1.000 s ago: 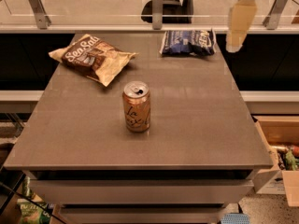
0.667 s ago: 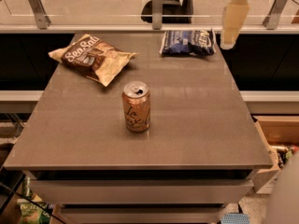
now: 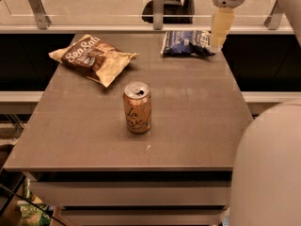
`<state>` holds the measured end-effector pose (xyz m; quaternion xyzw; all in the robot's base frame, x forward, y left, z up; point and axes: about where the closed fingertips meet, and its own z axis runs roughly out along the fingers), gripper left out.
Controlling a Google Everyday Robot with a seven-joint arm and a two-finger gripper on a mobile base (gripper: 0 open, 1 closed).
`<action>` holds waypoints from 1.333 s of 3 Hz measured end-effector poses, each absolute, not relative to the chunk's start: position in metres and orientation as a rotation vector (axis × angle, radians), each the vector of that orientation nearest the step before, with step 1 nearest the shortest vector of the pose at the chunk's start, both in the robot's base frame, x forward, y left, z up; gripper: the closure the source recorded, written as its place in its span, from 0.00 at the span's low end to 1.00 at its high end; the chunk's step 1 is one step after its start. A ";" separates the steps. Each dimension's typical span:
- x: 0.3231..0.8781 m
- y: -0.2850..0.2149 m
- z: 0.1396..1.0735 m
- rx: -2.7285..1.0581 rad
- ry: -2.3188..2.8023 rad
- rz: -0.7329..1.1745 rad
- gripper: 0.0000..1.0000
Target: Pick blue chip bag
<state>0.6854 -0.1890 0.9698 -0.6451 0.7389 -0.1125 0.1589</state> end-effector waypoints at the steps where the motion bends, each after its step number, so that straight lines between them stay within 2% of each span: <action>1: 0.708 -0.187 0.953 -1.836 2.092 -0.298 0.00; 4: 0.770 -0.201 0.921 -1.702 2.037 -0.460 0.00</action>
Offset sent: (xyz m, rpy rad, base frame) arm 0.0640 -0.0099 -0.0328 0.0486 -0.1206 0.0087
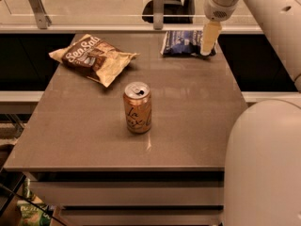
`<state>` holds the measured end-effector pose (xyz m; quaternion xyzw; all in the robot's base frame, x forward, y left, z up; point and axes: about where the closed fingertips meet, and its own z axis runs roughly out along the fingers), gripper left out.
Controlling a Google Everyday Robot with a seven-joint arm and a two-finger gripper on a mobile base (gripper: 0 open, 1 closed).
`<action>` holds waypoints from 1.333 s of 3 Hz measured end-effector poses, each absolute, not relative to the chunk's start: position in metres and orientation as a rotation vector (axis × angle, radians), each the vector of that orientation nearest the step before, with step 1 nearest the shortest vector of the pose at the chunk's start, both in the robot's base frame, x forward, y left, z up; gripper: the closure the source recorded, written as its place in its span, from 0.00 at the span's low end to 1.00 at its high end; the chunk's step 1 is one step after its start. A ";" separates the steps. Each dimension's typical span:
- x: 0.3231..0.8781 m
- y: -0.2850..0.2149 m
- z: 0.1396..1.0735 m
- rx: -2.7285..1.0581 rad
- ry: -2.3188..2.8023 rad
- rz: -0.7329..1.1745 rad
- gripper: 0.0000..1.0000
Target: Pick blue chip bag
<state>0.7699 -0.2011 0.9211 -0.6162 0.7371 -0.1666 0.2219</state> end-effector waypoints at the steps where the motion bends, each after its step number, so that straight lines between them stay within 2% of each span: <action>1: 0.802 -0.191 0.883 -1.695 2.051 -0.507 0.00; 4: 0.819 -0.173 0.849 -1.786 2.056 -0.432 0.00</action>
Offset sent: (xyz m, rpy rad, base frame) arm 0.0361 0.0105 -0.0361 -0.0328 -0.0229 -0.0262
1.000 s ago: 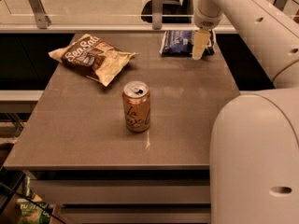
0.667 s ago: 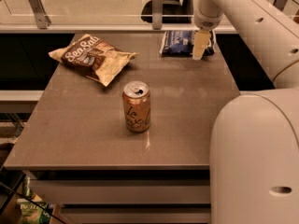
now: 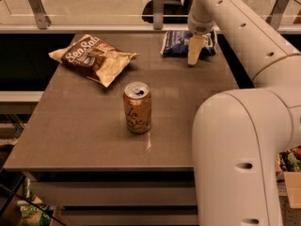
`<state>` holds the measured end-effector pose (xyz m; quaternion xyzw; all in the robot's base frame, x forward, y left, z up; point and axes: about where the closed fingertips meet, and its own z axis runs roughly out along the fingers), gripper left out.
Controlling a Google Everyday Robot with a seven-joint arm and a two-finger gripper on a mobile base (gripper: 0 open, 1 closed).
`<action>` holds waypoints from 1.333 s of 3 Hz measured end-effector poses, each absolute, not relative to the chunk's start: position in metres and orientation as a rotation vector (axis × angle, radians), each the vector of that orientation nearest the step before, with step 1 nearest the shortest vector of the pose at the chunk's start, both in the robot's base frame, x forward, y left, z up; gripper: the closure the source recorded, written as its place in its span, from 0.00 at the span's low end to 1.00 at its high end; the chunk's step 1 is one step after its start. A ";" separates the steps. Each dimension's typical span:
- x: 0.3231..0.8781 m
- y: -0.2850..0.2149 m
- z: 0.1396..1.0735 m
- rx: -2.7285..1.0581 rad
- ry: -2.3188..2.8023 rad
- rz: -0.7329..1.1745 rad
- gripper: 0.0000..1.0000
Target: Pick blue chip bag
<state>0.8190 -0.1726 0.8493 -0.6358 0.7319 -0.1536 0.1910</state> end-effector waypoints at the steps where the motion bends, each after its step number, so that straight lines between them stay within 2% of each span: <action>1: 0.820 -0.172 0.848 -1.787 2.056 -0.429 0.00; 2: 0.821 -0.171 0.844 -1.792 2.059 -0.425 0.18; 4: 0.822 -0.170 0.836 -1.800 2.063 -0.418 0.65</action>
Offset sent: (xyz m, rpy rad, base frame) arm 0.0010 0.0003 -0.0009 0.0008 0.0019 0.0009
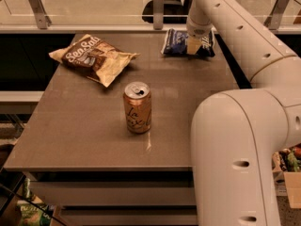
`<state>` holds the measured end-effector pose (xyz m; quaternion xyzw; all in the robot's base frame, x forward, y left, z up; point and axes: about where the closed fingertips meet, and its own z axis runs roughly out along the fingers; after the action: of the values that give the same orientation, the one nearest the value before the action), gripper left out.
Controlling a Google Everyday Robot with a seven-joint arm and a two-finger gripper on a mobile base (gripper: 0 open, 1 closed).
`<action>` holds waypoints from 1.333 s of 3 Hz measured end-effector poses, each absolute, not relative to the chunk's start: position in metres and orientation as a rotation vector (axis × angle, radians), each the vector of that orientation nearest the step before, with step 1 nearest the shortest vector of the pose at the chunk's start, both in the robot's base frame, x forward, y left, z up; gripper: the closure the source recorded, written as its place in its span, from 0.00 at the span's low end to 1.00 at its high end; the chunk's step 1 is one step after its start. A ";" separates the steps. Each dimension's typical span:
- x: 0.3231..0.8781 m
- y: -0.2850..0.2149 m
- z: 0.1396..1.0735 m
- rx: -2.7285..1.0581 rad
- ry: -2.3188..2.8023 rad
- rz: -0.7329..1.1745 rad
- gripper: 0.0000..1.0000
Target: Pick blue chip bag
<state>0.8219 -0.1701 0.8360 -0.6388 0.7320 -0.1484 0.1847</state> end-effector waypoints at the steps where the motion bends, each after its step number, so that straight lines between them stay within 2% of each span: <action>1: 0.822 -0.169 0.832 -1.804 2.065 -0.415 0.88; 2: 0.822 -0.169 0.834 -1.805 2.066 -0.415 1.00; 4: 0.822 -0.169 0.834 -1.805 2.066 -0.414 1.00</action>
Offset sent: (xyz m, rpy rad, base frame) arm 0.0005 0.0006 -0.0036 -0.0007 0.0044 0.0010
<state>0.8224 -0.1693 0.8345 -0.6397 0.7320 -0.1468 0.1826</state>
